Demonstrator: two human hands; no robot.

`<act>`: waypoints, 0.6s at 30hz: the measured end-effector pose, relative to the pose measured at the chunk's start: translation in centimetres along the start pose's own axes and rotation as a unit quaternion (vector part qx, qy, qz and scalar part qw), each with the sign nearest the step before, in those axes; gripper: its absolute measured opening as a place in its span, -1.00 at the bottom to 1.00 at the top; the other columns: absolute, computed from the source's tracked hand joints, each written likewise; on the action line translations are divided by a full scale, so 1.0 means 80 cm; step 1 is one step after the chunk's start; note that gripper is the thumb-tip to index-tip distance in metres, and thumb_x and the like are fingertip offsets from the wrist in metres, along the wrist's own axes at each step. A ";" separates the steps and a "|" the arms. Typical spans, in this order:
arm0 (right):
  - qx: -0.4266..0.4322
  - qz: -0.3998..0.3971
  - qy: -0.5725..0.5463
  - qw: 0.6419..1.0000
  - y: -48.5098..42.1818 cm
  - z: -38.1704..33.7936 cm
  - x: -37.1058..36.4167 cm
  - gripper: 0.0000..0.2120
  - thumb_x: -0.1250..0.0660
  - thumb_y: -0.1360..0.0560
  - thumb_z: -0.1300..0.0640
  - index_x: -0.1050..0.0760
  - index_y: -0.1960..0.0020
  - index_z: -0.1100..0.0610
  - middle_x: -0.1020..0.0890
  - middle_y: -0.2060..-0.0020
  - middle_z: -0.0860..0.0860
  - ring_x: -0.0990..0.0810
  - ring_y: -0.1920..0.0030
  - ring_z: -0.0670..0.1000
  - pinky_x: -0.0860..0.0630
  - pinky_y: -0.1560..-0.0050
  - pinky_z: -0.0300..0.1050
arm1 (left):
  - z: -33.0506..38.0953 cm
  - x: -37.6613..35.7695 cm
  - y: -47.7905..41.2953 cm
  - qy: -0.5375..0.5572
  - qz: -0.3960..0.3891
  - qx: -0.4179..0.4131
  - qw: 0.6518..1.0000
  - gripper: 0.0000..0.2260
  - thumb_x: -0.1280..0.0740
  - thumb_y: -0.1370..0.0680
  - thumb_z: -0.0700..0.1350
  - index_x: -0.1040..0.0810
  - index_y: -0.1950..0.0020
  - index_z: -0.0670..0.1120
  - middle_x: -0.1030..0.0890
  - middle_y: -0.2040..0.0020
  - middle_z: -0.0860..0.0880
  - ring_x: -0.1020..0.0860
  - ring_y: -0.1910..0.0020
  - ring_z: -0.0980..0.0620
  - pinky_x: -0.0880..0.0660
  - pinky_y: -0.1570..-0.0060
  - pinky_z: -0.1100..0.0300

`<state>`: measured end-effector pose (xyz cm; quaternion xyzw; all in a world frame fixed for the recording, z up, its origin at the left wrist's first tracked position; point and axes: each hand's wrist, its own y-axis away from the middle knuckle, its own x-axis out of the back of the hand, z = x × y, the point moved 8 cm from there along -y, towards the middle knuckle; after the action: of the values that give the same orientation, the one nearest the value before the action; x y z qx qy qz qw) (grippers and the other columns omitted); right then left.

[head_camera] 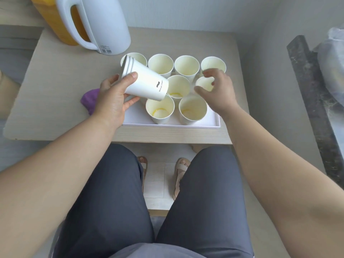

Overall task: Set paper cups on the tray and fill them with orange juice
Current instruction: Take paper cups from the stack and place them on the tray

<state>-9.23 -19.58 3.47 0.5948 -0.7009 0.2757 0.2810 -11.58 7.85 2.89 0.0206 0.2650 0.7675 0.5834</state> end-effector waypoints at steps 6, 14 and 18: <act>0.103 -0.205 0.188 0.955 -0.022 -0.058 -0.077 -0.29 -0.44 -0.38 0.02 -0.23 -0.45 0.03 -0.34 -0.40 -0.02 -0.26 -0.33 0.15 -0.25 -0.28 -0.07 | 0.003 0.014 -0.004 -0.002 -0.001 0.000 1.000 -0.18 -0.50 -0.27 -0.04 -0.28 -0.46 -0.21 -0.50 -0.33 -0.12 -0.58 -0.19 -0.04 -0.62 0.03 0.09; 0.102 -0.280 0.266 0.917 -0.042 -0.065 -0.100 -0.19 -0.48 -0.34 0.02 -0.17 -0.47 0.06 -0.35 -0.39 0.02 -0.28 -0.32 0.15 -0.36 -0.27 0.13 | -0.006 0.027 -0.019 0.005 0.002 0.013 1.000 -0.18 -0.50 -0.27 -0.04 -0.28 -0.47 -0.19 -0.46 -0.36 -0.12 -0.55 -0.23 -0.05 -0.62 -0.01 0.07; 0.102 -0.282 0.232 0.925 -0.046 -0.067 -0.104 -0.20 -0.50 -0.33 0.04 -0.18 -0.46 0.09 -0.37 -0.38 0.03 -0.29 -0.32 0.12 -0.38 -0.25 0.12 | -0.008 0.034 -0.023 0.002 0.002 0.015 1.000 -0.05 -0.56 -0.13 0.03 -0.30 -0.46 -0.18 -0.43 -0.38 -0.13 -0.53 -0.25 -0.05 -0.62 0.02 0.08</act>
<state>-4.15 -10.62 1.37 0.7125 -0.3875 0.3853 0.4401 -11.05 10.39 0.83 0.0286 0.2775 0.7645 0.5811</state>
